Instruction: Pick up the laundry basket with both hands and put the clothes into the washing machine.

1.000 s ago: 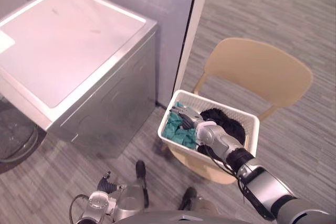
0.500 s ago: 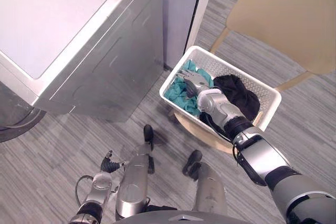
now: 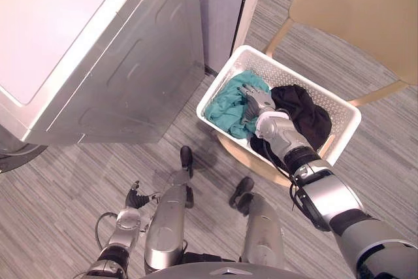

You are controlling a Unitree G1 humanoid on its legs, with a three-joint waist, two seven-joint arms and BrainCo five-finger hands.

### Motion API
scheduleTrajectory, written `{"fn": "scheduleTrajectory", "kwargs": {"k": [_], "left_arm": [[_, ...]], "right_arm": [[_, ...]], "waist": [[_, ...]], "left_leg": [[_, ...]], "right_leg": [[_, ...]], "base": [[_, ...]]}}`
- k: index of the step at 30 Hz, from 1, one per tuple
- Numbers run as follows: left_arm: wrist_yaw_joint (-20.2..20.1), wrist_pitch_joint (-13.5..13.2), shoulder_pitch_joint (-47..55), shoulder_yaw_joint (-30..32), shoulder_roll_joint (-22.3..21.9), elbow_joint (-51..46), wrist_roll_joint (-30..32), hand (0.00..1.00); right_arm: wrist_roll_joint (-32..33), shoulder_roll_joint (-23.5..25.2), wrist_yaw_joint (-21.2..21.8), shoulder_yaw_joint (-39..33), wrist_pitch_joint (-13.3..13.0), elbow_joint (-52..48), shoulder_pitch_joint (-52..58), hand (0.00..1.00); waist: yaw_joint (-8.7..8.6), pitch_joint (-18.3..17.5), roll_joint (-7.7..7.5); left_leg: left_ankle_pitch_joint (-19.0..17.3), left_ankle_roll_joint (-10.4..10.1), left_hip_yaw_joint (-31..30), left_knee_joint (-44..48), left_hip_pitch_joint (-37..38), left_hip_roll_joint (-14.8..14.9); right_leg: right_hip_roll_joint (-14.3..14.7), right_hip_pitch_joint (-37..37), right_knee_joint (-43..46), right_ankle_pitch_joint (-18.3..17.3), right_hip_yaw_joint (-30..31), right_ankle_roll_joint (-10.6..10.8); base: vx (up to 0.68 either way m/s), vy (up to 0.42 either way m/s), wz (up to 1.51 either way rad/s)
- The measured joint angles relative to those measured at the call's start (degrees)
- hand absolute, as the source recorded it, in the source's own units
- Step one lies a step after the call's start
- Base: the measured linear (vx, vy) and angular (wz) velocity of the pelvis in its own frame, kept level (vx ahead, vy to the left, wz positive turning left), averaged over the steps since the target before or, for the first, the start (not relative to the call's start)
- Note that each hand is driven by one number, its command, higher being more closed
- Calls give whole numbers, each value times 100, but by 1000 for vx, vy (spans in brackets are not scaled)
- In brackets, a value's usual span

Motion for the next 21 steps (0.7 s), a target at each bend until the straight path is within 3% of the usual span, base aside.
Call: {"fn": "scheduleTrajectory", "kwargs": {"k": [10, 21], "left_arm": [[6, -79, -63, -189, 5, -213, -12, 0], [18, -185, -281, -296, -59, -212, -126, 0]], "right_arm": [[60, -3, -26, -121, 39, -195, 160, 0], [49, -57, -165, 100, 40, -15, 41, 0]], "waist": [[-70, 84, 57], [-34, 129, 132]], "left_leg": [[-94, 41, 91, 168, -114, 17], [-319, 56, -11, 679, -638, 81]], "right_leg": [[10, -122, -7, 11, 123, 6], [-3, -353, 51, 15, 14, 6]], "base": [[20, -19, -6], [23, -13, 3]]}}
